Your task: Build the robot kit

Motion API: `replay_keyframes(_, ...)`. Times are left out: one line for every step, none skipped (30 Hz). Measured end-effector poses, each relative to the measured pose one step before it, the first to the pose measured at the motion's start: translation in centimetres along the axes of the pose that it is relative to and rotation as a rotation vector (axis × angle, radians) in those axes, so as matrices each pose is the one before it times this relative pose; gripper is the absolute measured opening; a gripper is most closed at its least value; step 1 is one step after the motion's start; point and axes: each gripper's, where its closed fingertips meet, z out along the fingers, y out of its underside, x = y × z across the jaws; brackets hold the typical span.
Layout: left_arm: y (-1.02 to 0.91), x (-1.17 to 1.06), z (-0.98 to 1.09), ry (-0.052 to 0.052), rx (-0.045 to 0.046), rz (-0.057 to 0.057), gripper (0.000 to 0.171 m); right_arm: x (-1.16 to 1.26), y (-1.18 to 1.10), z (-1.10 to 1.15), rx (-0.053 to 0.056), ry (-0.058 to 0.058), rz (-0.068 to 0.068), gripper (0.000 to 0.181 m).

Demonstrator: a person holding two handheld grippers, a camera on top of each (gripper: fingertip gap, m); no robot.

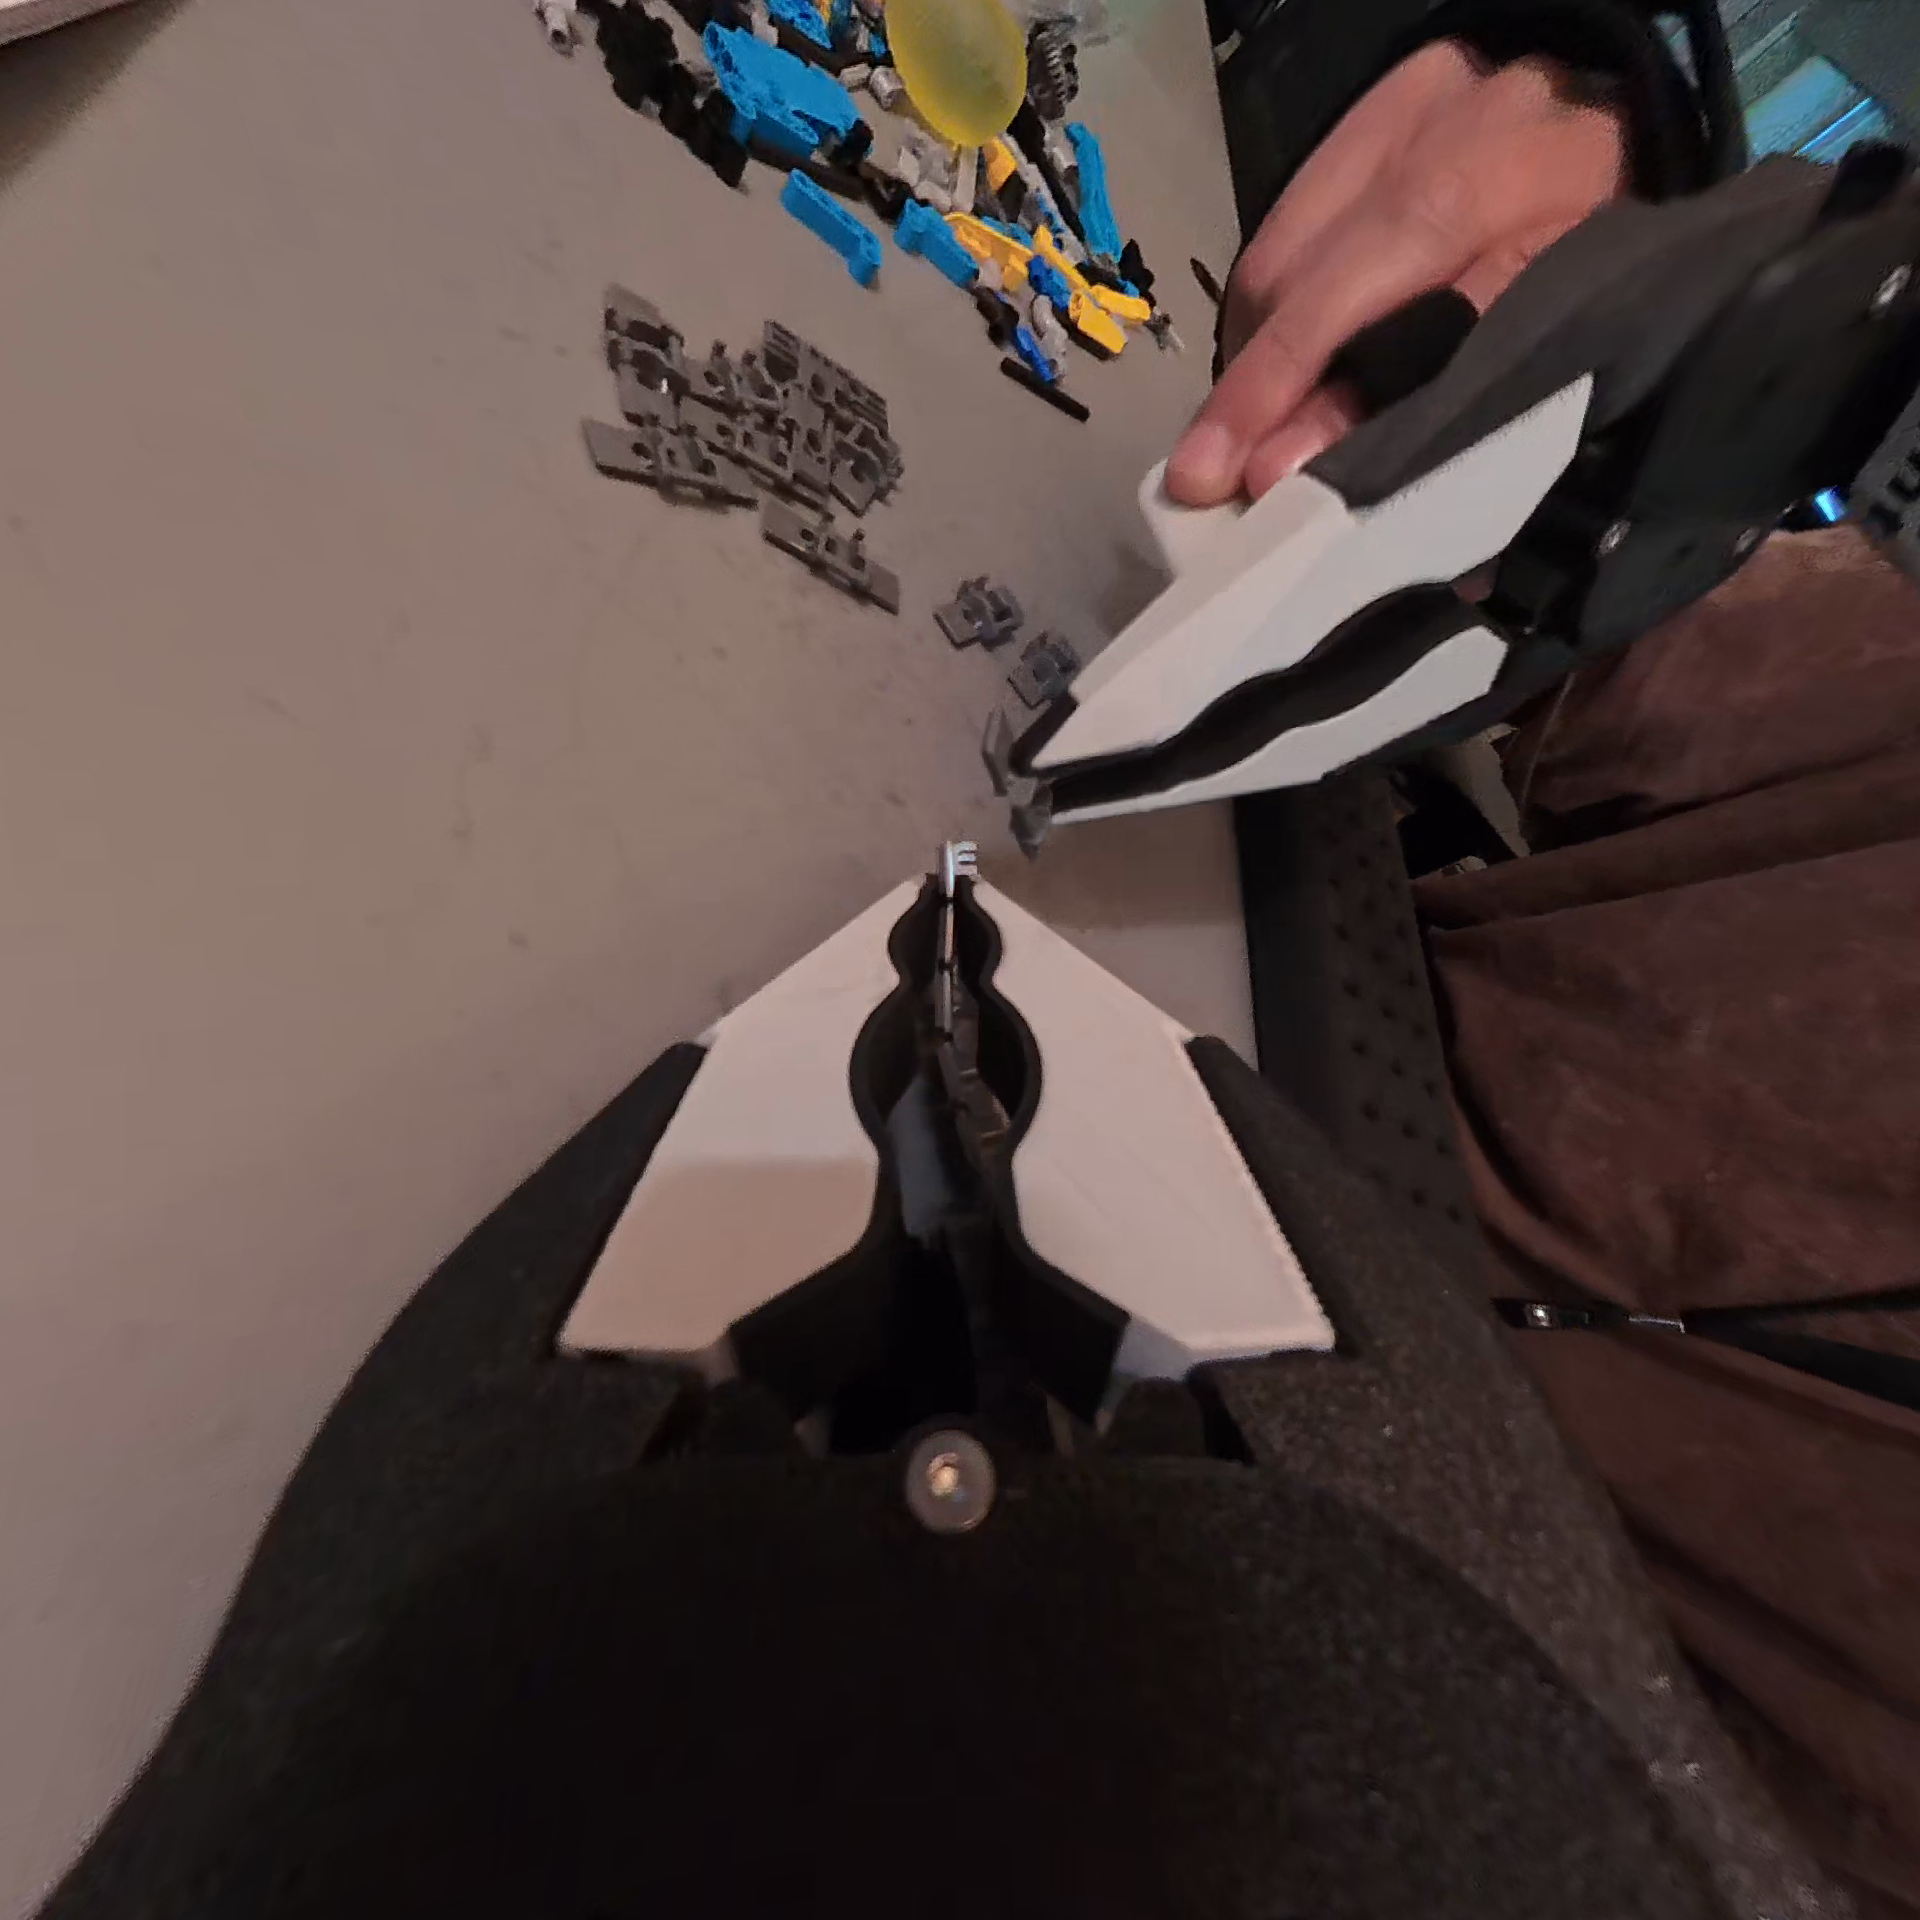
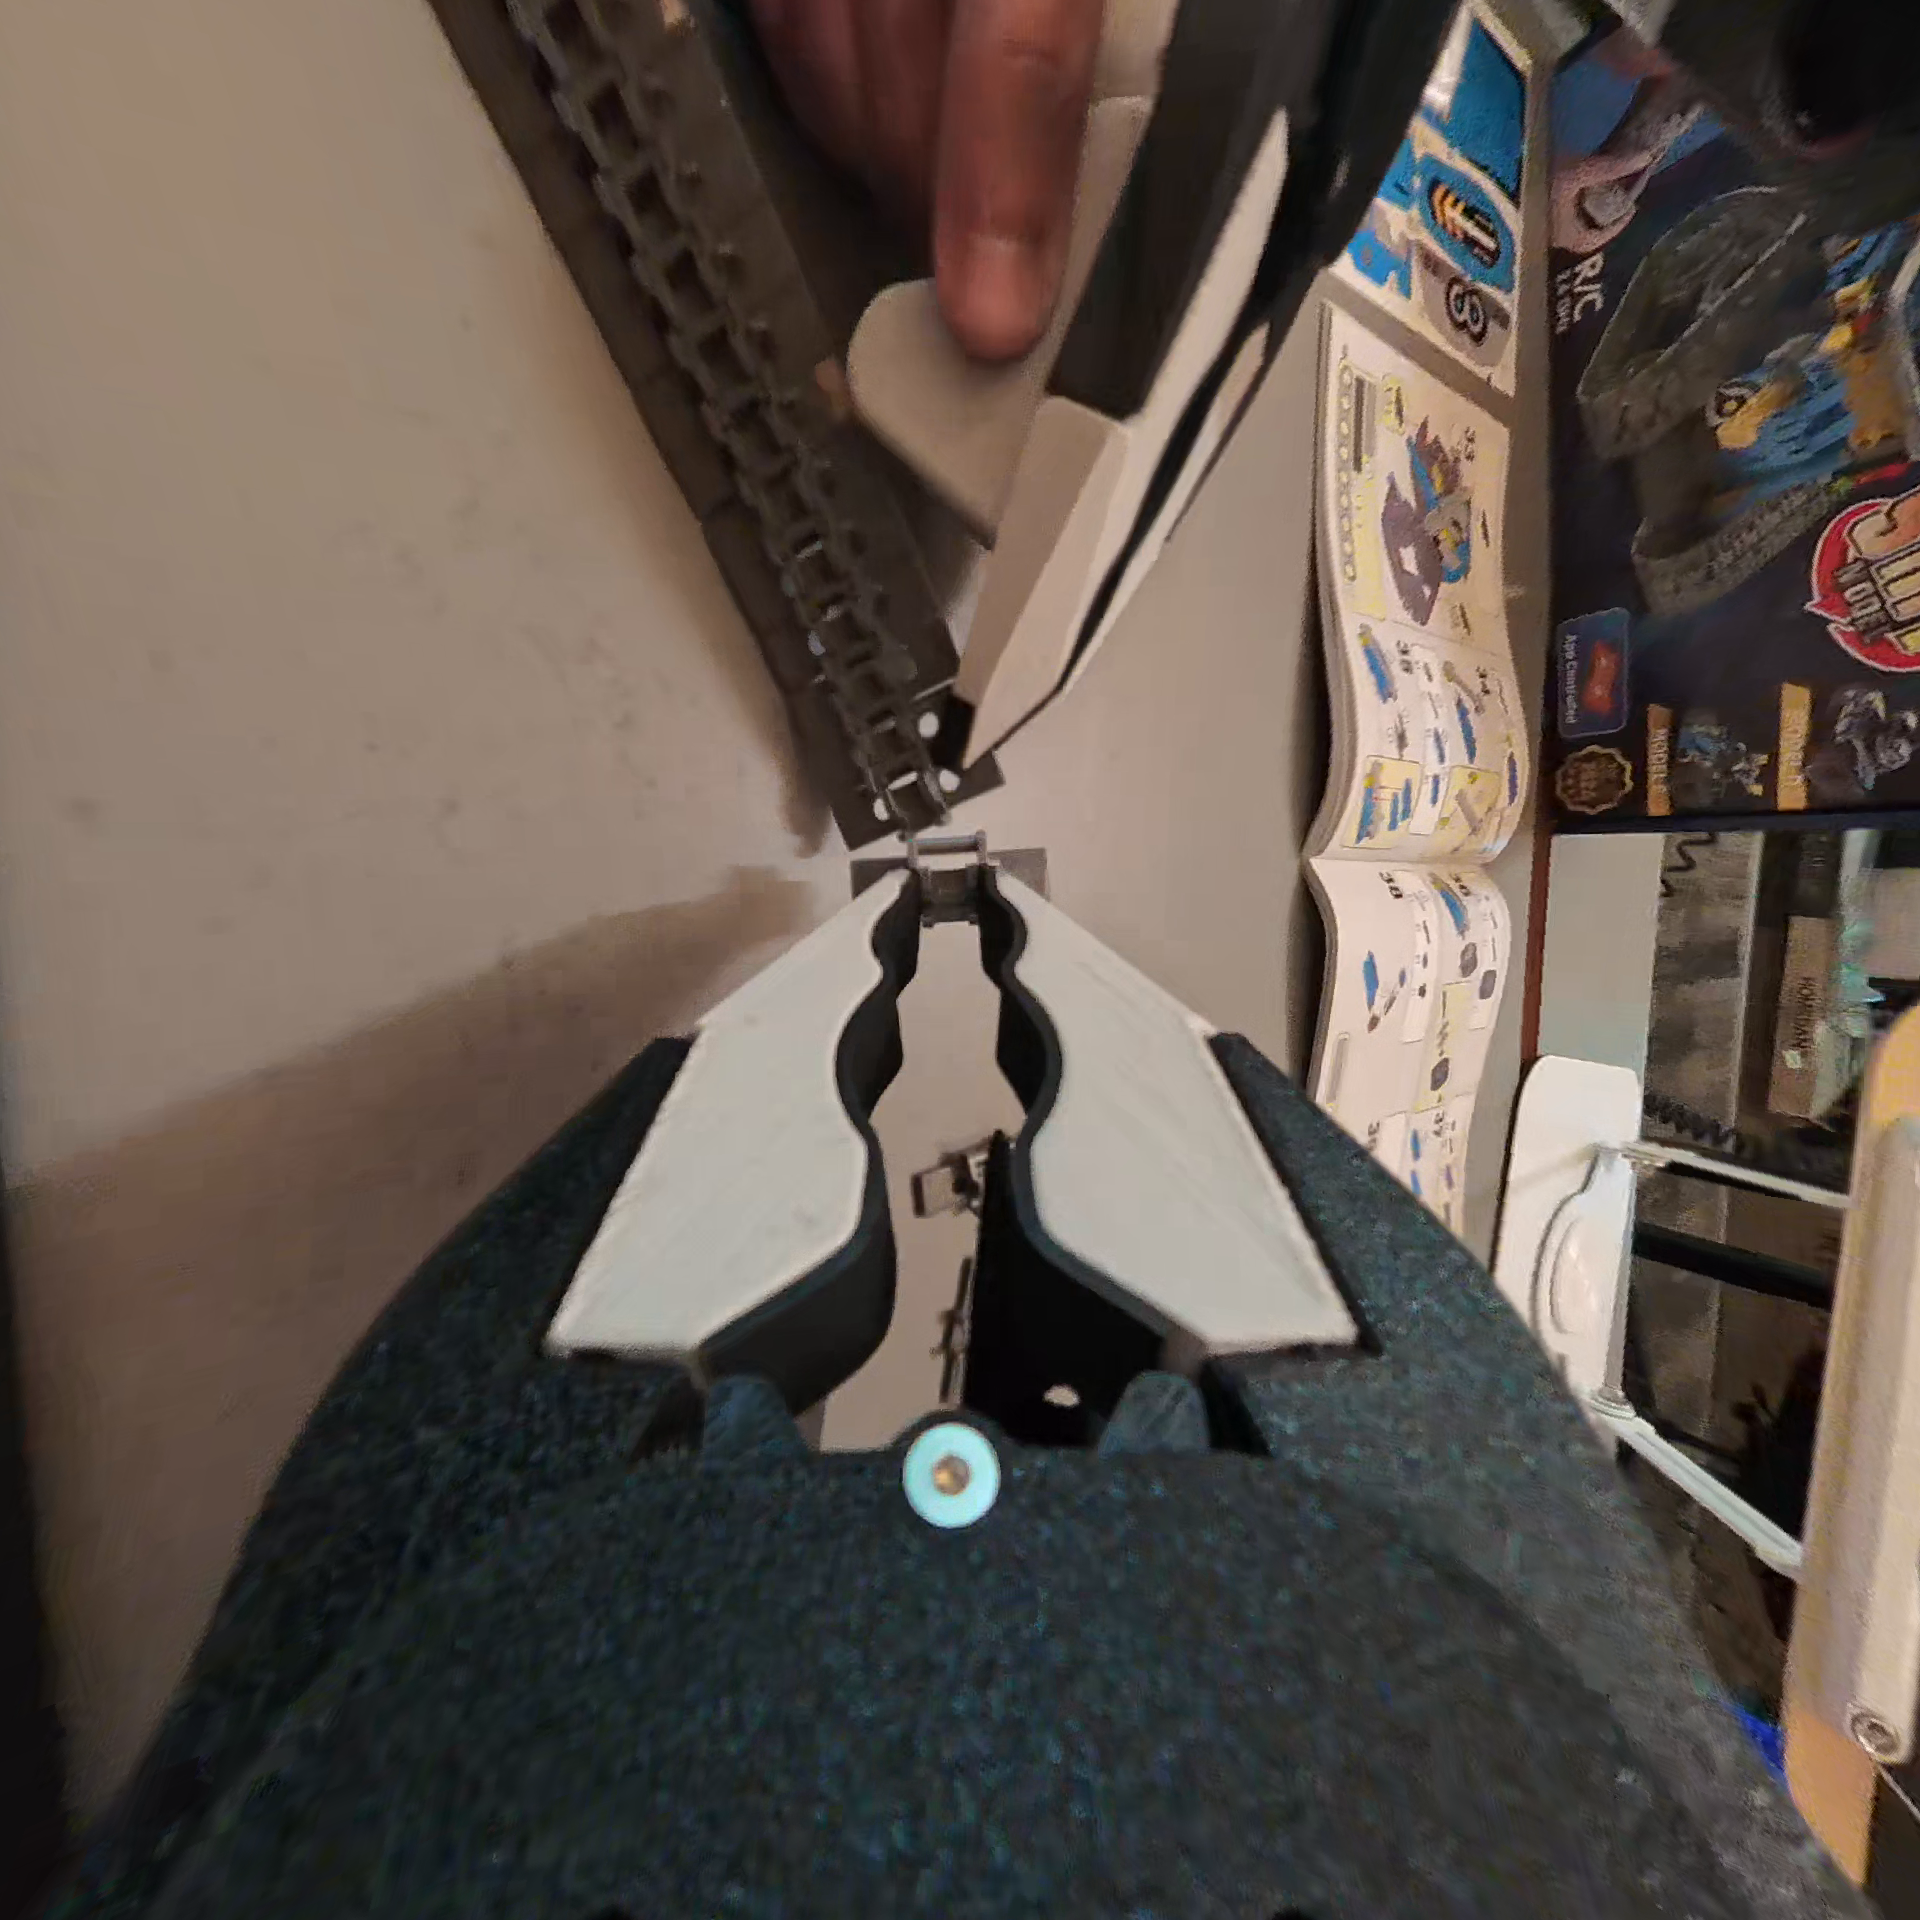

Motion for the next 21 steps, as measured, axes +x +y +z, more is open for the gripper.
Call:
replay_keyframes(0.048, -0.079, 0.053, -0.0056, -0.00338, -0.0015, 0.002, -0.164, -0.002, 0.341, -0.0064, 0.0031, -0.0096, 0.011)
replay_keyframes(-0.002, -0.107, 0.039, -0.0063, -0.00079, -0.0042, 0.002, -0.144, -0.004, 0.321, -0.004, 0.0021, -0.0051, 0.011)
replay_keyframes(-0.006, -0.055, 0.03, -0.0024, -0.00055, -0.0027, 0.002, -0.218, 0.178, 0.358, -0.0154, -0.0054, -0.0027, 0.011)
replay_keyframes(0.051, -0.11, 0.033, -0.007, -0.00375, -0.0017, 0.002, -0.117, 0.252, 0.341, -0.0212, 0.0019, -0.005, 0.011)
replay_keyframes(0.013, -0.164, 0.021, -0.0092, -0.00158, -0.0046, 0.002, 0.002, 0.079, 0.213, -0.008, 0.0126, -0.0124, 0.011)
replay_keyframes(0.001, -0.093, 0.011, -0.0052, -0.00047, -0.0033, 0.002, 0.05, 0.102, 0.148, -0.0099, 0.0119, -0.01, 0.011)
replay_keyframes(0.004, -0.037, -0.014, -0.0005, -0.00054, -0.0019, 0.002, 0.019, -0.002, 0.046, -0.0055, 0.0072, -0.0059, 0.01)
replay_keyframes(-0.017, 0.035, -0.006, 0.0047, 0.00015, -0.0032, 0.002, 0.05, -0.149, -0.04, 0.0054, 0.0092, -0.0078, 0.011)
replay_keyframes(-0.001, 0.073, 0.032, 0.0053, -0.001, -0.0002, 0.002, -0.06, -0.402, -0.06, 0.0208, 0.002, -0.0044, 0.01)
replay_keyframes(-0.002, -0.13, 0.018, -0.0067, -0.00041, -0.0053, 0.002, 0.006, -0.086, 0.105, -0.0001, 0.0071, -0.0011, 0.011)
replay_keyframes(-0.022, -0.186, 0.014, -0.0081, 0.00008, -0.0096, 0.002, 0.066, 0.126, 0.191, -0.0088, 0.0165, -0.0189, 0.011)
replay_keyframes(-0.034, -0.158, -0.016, -0.0062, 0.00085, -0.0065, 0.002, 0.063, 0.115, 0.168, -0.0011, 0.0183, -0.0221, 0.011)
replay_keyframes(-0.044, -0.074, -0.043, -0.0009, 0.00246, -0.0056, 0.002, 0.059, 0.006, 0.082, 0.0067, 0.0113, -0.0089, 0.011)
replay_keyframes(-0.027, -0.063, -0.033, -0.0004, 0.00146, -0.0063, 0.002, -0.009, 0.016, 0.058, 0.0079, -0.0022, 0.0052, 0.011)
replay_keyframes(-0.005, -0.043, -0.008, 0.0002, 0.00022, -0.0036, 0.002, 0.031, 0.005, 0.043, 0.0081, -0.0052, 0.0193, 0.011)
replay_keyframes(-0.009, -0.015, 0.003, -0.0002, -0.00003, -0.0015, 0.002, -0.001, -0.005, 0.011, 0.01, -0.0098, 0.028, 0.011)
replay_keyframes(0.006, 0.007, 0.005, 0.0007, 0.00004, -0.0005, 0.002, 0.005, 0.038, -0.006, 0.0079, -0.0114, 0.024, 0.011)
replay_keyframes(-0.005, 0.009, 0.001, 0.0016, -0.0003, -0.0013, 0.003, -0.005, 0.026, -0.02, 0.0066, -0.0102, 0.017, 0.011)
replay_keyframes(0.005, 0.026, -0.008, 0.003, -0.00047, -0.0027, 0.002, 0.032, 0.088, 0.015, 0.0, -0.0054, 0.0092, 0.011)
replay_keyframes(0.011, 0.014, -0.018, 0.0038, -0.0011, -0.0027, 0.002, 0.017, 0.268, 0.062, -0.0132, -0.0011, -0.0065, 0.011)
replay_keyframes(0.007, 0.005, -0.016, 0.0028, -0.0008, -0.0032, 0.002, 0.036, 0.259, 0.06, -0.0157, 0.0088, -0.0231, 0.011)
